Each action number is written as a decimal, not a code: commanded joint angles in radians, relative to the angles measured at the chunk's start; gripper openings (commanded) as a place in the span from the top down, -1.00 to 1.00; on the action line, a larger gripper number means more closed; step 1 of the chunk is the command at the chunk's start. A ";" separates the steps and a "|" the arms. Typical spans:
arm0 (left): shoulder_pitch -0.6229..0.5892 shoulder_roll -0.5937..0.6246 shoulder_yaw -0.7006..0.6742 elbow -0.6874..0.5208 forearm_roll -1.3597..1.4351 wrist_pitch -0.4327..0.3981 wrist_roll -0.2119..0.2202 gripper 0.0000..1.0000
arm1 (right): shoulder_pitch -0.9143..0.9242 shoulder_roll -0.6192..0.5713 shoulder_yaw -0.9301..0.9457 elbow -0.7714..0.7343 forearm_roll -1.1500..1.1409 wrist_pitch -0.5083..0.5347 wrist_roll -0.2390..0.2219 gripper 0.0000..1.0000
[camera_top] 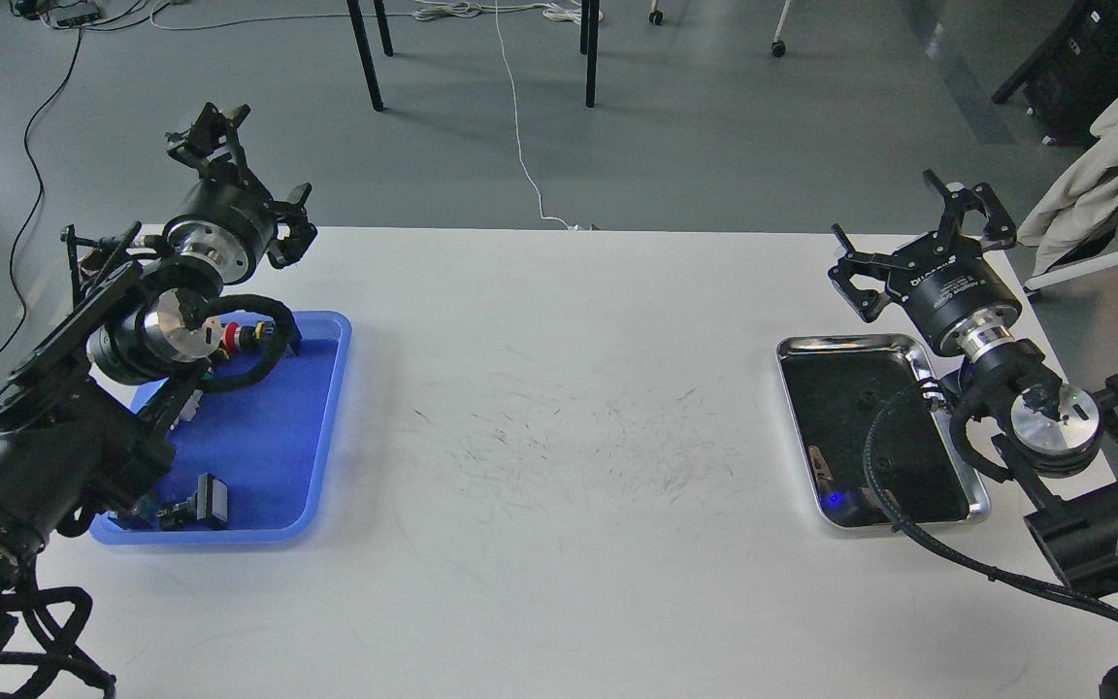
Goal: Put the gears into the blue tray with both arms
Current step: 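Raise the right gripper up and away from the metal tray, then lower the right gripper down onto the metal tray, then grasp a small black part in the metal tray with the right gripper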
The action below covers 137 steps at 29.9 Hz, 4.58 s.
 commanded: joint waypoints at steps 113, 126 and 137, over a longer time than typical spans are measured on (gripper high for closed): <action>0.019 0.045 -0.010 0.065 -0.014 -0.013 -0.028 -0.97 | 0.893 -0.156 -1.939 0.023 -0.778 -0.141 -0.071 -0.92; 0.019 0.039 -0.009 0.065 -0.014 -0.014 -0.026 -0.97 | 0.839 -0.120 -1.934 0.003 -0.779 -0.145 -0.055 -0.77; 0.019 0.039 -0.009 0.065 -0.014 -0.014 -0.030 -0.97 | 0.839 -0.119 -1.934 0.003 -0.781 -0.144 -0.055 -0.40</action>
